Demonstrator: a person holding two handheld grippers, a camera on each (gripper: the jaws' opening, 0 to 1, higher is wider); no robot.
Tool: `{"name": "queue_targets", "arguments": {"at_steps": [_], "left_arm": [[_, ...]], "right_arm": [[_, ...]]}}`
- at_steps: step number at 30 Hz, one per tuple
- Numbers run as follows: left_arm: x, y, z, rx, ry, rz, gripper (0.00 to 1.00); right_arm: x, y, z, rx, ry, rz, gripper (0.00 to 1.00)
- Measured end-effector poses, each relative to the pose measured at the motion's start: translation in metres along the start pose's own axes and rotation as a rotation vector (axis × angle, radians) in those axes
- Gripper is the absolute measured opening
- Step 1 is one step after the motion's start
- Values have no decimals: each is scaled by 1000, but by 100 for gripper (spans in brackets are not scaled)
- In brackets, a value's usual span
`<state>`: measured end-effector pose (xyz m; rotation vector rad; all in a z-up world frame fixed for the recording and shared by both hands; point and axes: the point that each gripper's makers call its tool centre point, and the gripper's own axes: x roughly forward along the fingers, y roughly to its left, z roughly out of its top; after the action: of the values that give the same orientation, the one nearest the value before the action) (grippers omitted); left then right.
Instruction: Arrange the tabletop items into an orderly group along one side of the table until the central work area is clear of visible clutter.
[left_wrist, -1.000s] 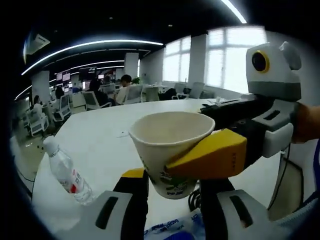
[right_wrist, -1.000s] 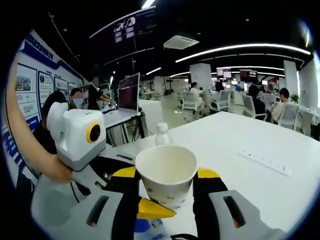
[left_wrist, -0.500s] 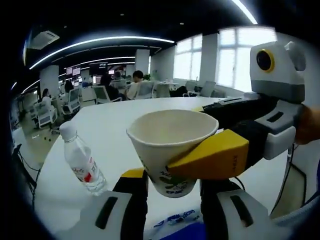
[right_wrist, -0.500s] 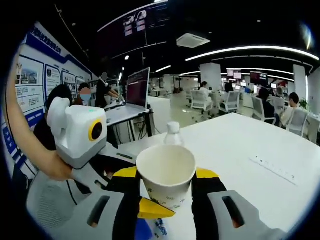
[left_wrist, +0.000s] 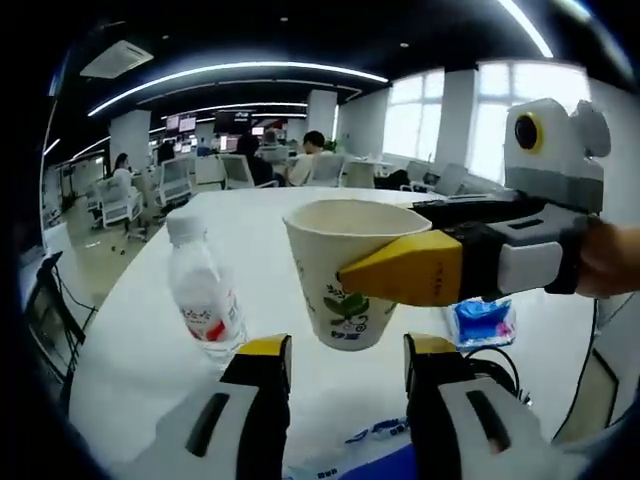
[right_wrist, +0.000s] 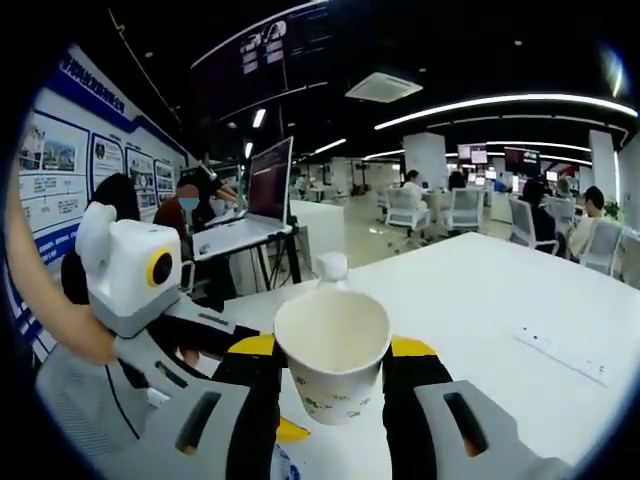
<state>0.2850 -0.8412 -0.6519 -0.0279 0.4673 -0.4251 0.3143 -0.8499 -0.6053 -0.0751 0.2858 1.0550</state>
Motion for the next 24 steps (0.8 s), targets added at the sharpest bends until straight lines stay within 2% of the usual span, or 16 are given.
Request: {"name": "queue_targets", "arguments": {"at_steps": [9,12,15,18,22,24], "left_arm": [[-25,24,-17,-71,12,71,39],[-35,35,-25,-89,25,115,39],[-45,46,-33,-134,28,146,38],[-53,54,-39,-135,44,163,35],[-60,71,-42,-178,34,219,37],[-63,75,-39,-198,23,231,37]], "right_arm": [[31,-9,-15,-36,-14,26,36],[41,-14,-23,-45,-21,26,36],[49,-24,-31,-29,-13,13,36],[54,-28,-33,2,-26,14,36],[61,-30,-44,-19,-4,22,36],[65,-30,-57,-1,34,33,36]]}}
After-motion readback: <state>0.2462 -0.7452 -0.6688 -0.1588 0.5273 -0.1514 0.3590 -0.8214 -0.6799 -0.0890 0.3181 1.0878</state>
